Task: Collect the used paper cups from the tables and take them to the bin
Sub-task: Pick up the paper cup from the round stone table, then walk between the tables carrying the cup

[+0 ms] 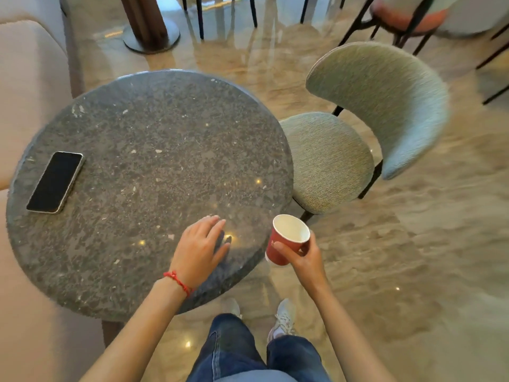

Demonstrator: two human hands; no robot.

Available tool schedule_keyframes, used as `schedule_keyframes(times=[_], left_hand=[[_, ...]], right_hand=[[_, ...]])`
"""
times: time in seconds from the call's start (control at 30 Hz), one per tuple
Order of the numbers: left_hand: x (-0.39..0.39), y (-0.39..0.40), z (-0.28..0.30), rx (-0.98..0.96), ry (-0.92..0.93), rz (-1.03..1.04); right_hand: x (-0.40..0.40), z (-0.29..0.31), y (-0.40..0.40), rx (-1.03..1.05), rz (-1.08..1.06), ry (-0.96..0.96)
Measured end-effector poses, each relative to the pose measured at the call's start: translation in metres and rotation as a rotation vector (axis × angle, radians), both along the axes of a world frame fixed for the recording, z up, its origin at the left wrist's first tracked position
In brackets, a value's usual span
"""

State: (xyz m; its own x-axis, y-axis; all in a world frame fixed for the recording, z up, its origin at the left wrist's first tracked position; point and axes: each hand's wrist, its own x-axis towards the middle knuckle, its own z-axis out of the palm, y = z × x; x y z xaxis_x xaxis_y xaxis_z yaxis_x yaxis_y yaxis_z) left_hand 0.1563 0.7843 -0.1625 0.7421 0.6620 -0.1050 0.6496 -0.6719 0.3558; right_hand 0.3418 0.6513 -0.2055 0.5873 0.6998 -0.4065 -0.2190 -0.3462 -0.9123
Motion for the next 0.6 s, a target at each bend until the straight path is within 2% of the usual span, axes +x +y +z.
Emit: schedule_keyframes(times=[0.23, 0.6], left_hand=[[0.088, -0.034, 0.001, 0.017, 0.044, -0.121], [0.304, -0.132, 0.006, 0.031, 0.016, -0.439]], right_hand=[[0.075, 0.001, -0.077, 0.019, -0.214, -0.019], [0.223, 0.011, -0.23, -0.012, -0.556, -0.022]])
